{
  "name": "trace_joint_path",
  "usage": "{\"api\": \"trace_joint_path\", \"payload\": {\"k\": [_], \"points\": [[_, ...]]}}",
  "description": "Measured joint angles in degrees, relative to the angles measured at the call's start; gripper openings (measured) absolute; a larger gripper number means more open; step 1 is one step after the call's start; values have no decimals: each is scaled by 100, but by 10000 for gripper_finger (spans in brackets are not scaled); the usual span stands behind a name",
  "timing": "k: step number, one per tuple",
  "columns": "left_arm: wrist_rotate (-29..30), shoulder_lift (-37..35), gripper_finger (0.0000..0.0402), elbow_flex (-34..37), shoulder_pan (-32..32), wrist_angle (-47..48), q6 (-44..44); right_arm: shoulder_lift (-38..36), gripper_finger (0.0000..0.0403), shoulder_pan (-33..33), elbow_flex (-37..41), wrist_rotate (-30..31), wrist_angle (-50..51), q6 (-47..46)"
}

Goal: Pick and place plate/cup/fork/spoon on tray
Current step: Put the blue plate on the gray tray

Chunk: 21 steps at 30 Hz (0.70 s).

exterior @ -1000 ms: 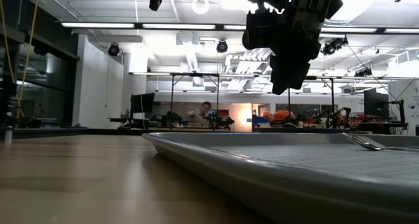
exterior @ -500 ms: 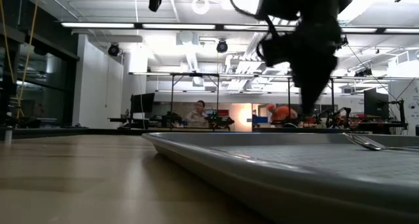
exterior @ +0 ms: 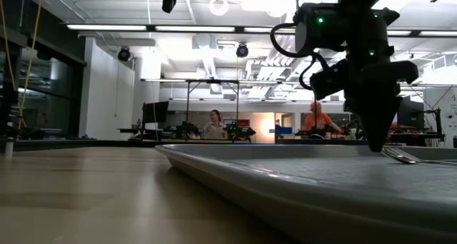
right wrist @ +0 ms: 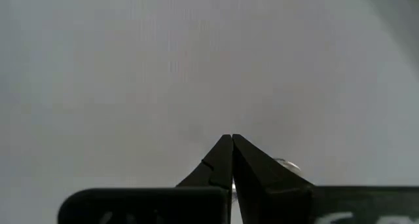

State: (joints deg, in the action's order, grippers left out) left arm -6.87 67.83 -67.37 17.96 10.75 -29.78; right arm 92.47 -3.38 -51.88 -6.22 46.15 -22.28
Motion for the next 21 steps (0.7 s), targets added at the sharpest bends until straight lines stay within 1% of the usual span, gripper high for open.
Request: {"api": "trace_joint_path", "payload": {"k": [4,12,16,21], "points": [[0,0,170,0,0,-1,-2,-9,0,2,33,57,-22,62],[53,0,170,0,0,-2,0,-9,0,155,33,460,196,187],[63,0,170,0,2,-3,0,-10,0,253,33,506,317,246],[66,0,170,0,2,-1,0,-67,0,264,27,505,146,332]]}}
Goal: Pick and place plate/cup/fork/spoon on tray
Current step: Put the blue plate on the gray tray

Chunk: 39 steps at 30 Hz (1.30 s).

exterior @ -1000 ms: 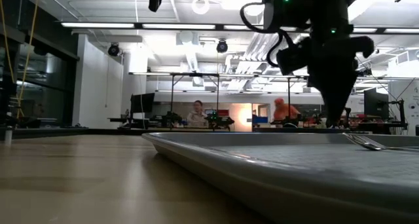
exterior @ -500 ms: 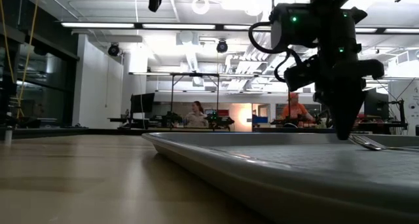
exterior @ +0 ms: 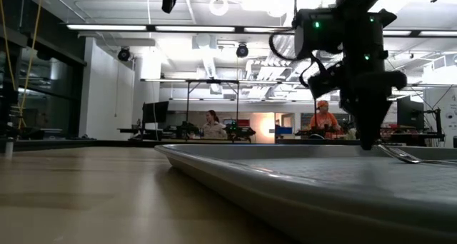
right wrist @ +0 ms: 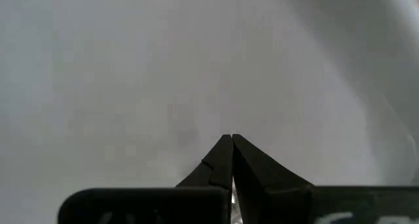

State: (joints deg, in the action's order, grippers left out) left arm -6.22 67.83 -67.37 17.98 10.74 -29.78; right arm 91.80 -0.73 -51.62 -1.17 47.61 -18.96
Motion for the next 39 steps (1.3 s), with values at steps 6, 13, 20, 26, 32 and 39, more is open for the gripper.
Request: {"api": "trace_joint_path", "payload": {"k": [6,13,20,26,32,39], "points": [[2,0,170,0,0,10,0,-641,0,41,-7,446,-233,-195],[6,0,170,2,0,14,2,-1743,0,562,-7,1616,886,-1280],[7,0,170,2,0,20,1,-2656,1,1689,-4,2071,1405,-2471],[5,0,170,2,0,20,2,-3111,57,2479,-4,2068,1419,-2905],[8,0,170,2,0,20,1,-3026,170,2824,25,2267,1735,-3899],[76,0,170,2,0,20,0,-3063,248,2844,1281,2044,1047,-5110]]}}
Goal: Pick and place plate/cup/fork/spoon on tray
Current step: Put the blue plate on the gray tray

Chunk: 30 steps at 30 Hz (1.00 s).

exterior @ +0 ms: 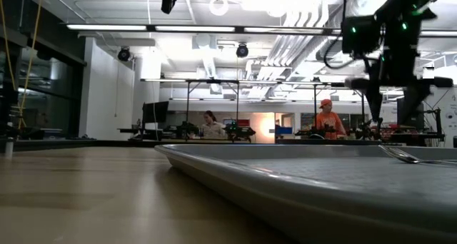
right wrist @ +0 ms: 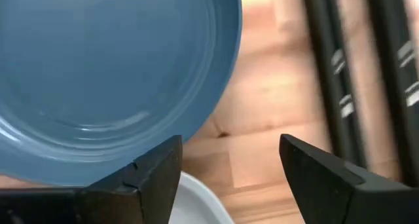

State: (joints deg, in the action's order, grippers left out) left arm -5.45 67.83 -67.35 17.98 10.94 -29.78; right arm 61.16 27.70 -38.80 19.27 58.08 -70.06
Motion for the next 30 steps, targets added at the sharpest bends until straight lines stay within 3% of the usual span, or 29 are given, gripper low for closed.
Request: {"api": "trace_joint_path", "payload": {"k": [6,13,30], "points": [[24,0,170,0,0,0,2,-187,252,4,656,36,-746,-686],[32,0,170,0,0,0,1,-342,252,40,686,572,-894,-1246],[37,0,170,0,0,-2,0,-145,252,757,686,489,-1777,-1537]]}}
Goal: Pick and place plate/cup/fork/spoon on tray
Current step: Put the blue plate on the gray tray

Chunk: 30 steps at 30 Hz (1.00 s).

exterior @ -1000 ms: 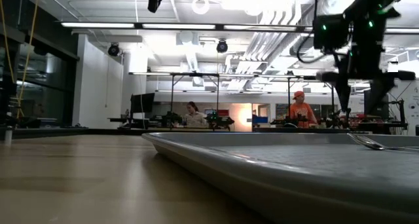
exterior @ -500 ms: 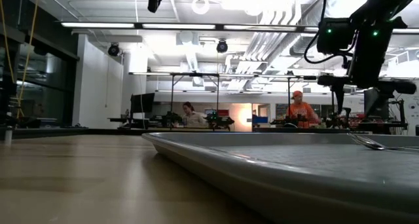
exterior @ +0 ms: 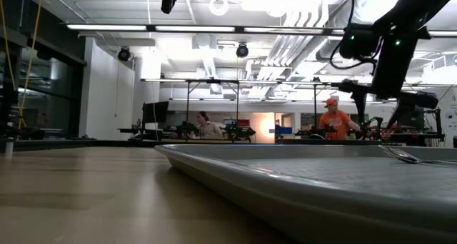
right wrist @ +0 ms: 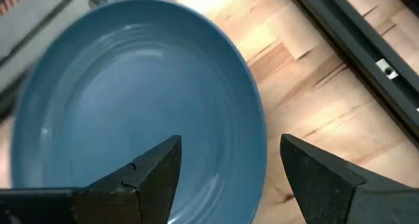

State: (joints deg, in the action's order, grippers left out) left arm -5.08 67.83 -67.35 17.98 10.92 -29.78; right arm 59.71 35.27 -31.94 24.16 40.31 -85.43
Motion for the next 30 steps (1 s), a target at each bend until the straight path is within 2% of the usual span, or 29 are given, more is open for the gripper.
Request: {"api": "trace_joint_path", "payload": {"k": [11,14,24,30], "points": [[-2,0,170,0,0,-2,-14,988,251,-5,0,93,-223,-167],[-3,0,170,0,0,-2,-15,1183,237,-3,0,104,-217,-175],[-7,0,170,0,0,-1,-11,1553,111,-3,0,263,-193,-53],[-8,0,170,0,0,0,-5,1562,13,-3,0,278,-212,332]]}}
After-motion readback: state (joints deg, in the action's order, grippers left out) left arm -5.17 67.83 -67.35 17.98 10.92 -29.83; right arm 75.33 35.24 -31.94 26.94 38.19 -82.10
